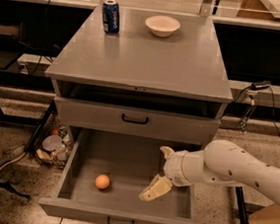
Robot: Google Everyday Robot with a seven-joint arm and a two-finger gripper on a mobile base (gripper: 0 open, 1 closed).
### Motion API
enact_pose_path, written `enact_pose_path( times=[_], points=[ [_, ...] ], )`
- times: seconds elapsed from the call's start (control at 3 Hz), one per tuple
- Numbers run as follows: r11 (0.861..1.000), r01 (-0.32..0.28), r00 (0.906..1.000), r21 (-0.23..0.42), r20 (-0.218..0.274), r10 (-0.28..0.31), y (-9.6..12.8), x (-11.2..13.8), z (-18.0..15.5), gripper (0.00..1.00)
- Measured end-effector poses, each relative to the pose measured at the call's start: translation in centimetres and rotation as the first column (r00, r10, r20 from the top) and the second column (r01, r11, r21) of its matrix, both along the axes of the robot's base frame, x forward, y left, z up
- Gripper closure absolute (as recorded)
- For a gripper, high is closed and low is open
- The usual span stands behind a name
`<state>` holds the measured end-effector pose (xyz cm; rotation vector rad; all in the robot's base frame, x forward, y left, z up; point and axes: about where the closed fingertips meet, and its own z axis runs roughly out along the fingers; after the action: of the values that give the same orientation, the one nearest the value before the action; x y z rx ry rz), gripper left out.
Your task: Pick orange from middle drawer and place on counter
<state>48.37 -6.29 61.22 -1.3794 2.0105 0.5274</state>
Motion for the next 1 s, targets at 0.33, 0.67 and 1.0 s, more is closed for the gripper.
enact_pose_path(
  times=[0.33, 0.67, 1.0],
  points=[
    [0.999, -0.032, 0.9981, -0.017, 0.052, 0.033, 1.0, 1.3, -2.9, 0.00],
    [0.998, -0.068, 0.9956, -0.001, 0.064, 0.068, 2.4, 3.0, -5.9, 0.00],
    [0.994, -0.104, 0.9925, 0.028, 0.069, 0.101, 4.2, 4.4, -8.3, 0.00]
  ],
)
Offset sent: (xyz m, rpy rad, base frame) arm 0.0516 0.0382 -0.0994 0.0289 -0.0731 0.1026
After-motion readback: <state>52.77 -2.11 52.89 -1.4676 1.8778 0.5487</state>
